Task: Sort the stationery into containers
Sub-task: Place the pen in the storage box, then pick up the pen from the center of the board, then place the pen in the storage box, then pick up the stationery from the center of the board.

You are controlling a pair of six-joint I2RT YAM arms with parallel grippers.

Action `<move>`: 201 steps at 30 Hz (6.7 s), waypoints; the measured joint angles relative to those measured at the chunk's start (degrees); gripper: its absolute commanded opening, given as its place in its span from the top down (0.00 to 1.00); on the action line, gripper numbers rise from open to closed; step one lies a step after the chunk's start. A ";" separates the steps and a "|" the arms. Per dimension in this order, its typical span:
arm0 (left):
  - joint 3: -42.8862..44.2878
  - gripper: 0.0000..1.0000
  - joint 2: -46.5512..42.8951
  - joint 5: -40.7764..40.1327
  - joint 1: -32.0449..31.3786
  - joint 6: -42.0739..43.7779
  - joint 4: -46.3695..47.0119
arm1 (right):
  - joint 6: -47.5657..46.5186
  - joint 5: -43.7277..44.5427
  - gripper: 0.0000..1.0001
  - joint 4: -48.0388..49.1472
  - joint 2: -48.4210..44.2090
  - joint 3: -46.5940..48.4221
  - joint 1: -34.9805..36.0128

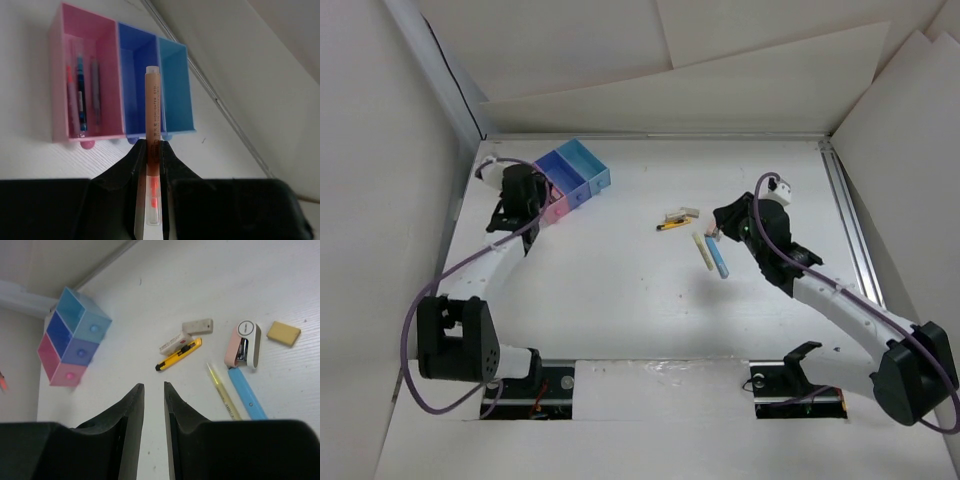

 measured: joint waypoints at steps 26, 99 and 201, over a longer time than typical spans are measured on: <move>16.02 0.63 24.04 7.91 10.58 2.45 -7.48 | -1.68 -5.68 0.68 0.28 2.25 1.77 1.40; -18.93 0.61 -5.14 36.28 -14.95 9.18 20.92 | -11.41 -10.01 1.00 -12.90 15.45 7.65 13.09; -0.11 0.53 2.01 9.31 -7.19 10.05 10.38 | -3.10 -5.57 0.43 -9.79 9.22 0.63 -4.94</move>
